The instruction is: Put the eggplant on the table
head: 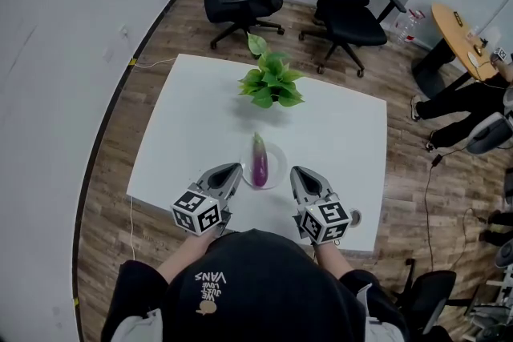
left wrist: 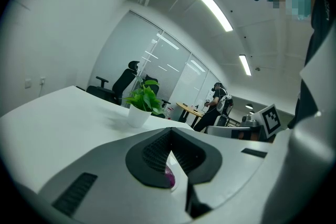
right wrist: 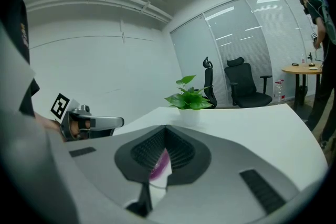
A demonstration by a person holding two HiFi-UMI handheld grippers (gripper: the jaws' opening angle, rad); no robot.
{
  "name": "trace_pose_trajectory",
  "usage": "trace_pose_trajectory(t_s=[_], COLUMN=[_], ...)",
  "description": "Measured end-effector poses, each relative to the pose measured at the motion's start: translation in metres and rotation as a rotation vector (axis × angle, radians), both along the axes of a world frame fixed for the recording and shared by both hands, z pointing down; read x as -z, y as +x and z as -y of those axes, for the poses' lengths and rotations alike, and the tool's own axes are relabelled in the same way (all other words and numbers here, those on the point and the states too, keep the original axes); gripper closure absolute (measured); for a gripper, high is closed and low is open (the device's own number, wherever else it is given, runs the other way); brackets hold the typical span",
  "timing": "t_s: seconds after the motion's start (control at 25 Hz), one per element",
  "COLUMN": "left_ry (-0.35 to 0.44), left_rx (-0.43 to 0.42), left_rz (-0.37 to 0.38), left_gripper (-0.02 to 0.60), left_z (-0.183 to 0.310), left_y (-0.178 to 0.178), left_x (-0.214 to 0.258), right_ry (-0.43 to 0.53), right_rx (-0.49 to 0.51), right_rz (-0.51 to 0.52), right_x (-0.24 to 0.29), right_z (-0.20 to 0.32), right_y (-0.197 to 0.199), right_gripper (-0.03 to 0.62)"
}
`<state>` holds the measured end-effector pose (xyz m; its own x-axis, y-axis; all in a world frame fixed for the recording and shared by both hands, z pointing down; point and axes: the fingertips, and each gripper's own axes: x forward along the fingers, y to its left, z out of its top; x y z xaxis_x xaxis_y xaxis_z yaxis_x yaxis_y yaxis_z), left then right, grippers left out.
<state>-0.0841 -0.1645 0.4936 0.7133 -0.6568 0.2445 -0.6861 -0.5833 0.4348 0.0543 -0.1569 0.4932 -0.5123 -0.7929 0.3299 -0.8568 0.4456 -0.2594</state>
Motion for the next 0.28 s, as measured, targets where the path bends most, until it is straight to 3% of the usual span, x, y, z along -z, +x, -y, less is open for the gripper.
trace_pose_trajectory(t_s=[0.28], left_ry=[-0.001], left_rx=[-0.003], left_rz=[-0.007], left_gripper=[0.571], left_z=[0.0001], left_y=[0.0008], left_x=[0.001], right_ry=[-0.005], right_rx=[-0.002], right_rz=[-0.001], right_x=[-0.0011], right_z=[0.0007], right_y=[0.0008], right_gripper=[0.576])
